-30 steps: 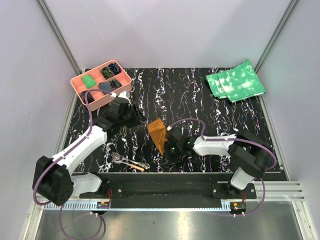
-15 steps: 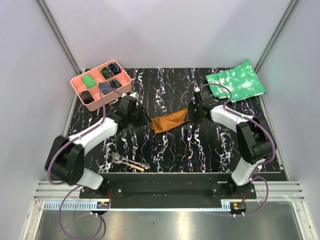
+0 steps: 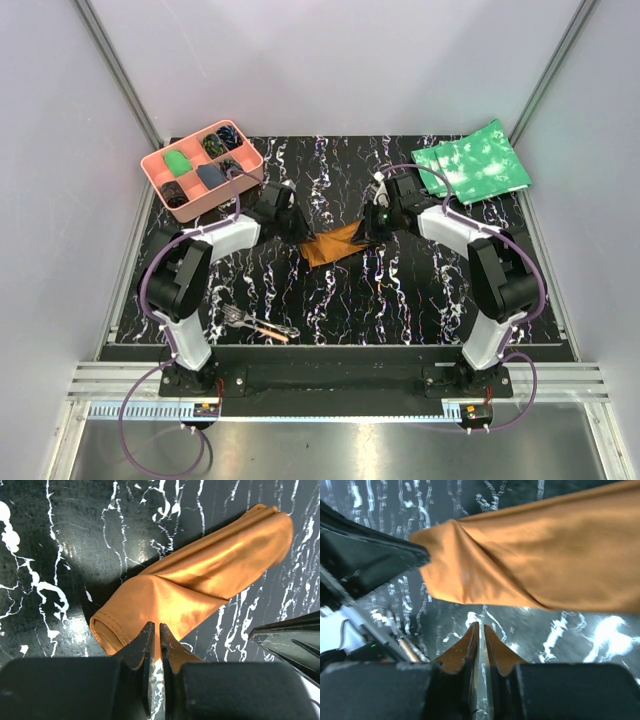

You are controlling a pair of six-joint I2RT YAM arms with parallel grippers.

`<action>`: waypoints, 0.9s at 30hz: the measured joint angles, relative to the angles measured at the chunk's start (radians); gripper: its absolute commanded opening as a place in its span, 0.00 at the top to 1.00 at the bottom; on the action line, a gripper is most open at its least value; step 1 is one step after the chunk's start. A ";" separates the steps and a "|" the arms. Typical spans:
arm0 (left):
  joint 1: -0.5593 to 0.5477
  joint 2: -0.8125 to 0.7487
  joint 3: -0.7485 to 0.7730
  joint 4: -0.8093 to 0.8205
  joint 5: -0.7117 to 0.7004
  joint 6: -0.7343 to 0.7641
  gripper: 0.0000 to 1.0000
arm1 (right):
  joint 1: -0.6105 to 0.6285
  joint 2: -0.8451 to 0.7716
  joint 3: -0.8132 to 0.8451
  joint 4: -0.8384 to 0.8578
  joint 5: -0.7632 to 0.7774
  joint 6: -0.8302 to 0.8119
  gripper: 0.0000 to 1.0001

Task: Fold the napkin into a case and place the utensils inside
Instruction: Rotate the smaller rectangle-folded napkin at the center of the board.

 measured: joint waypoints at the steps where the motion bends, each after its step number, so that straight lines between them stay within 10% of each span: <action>1: 0.001 0.003 -0.001 0.001 0.000 0.000 0.91 | -0.001 0.015 0.006 0.014 -0.021 0.008 0.84; 27: 0.034 -0.071 -0.199 0.102 0.014 0.014 0.92 | -0.045 0.319 0.146 0.105 -0.158 0.032 0.84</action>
